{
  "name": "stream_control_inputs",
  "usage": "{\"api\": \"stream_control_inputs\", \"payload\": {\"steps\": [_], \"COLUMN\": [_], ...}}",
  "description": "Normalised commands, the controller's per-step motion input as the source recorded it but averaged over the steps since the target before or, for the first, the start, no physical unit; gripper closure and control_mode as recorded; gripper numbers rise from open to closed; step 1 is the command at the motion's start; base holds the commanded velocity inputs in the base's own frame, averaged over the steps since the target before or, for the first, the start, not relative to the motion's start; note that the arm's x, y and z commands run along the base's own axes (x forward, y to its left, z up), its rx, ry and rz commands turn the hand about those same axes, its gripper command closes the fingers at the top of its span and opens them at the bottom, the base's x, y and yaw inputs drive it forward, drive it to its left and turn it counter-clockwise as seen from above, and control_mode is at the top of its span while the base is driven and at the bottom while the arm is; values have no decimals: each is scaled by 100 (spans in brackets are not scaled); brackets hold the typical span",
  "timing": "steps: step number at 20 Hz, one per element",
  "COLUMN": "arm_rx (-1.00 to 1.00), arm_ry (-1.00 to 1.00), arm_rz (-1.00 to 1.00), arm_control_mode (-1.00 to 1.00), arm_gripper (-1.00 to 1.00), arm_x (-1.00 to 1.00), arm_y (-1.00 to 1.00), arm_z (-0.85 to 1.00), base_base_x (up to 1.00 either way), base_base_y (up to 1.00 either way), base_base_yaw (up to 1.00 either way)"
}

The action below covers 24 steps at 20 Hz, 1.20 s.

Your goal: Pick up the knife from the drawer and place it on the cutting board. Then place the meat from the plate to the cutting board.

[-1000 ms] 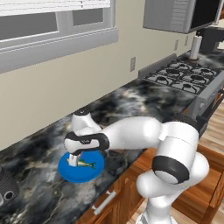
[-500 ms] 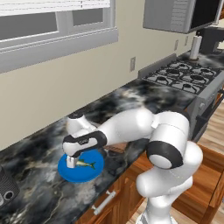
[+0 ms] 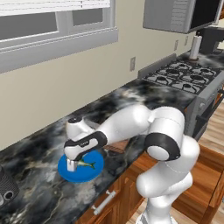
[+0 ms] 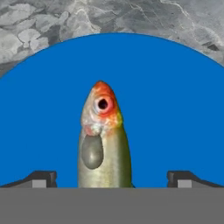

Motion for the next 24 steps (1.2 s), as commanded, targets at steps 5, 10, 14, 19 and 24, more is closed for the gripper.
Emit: {"api": "stream_control_inputs", "payload": {"steps": [5,10,14,19,24], "arm_rx": [-2,-1,0,1,2], "arm_ry": [0,0,0,-14,-22], "arm_rz": [0,0,0,0,0], "arm_control_mode": [-100,-100,-100,-100,-100], "arm_gripper": [-100,100,100,100,100], "arm_x": [0,0,0,-18,-7], "arm_y": [0,0,0,0,-1], "arm_z": [-21,-5,0,21,55], "base_base_x": [0,0,0,0,0], "base_base_y": [0,0,0,0,0], "base_base_yaw": [0,0,0,0,0]}}
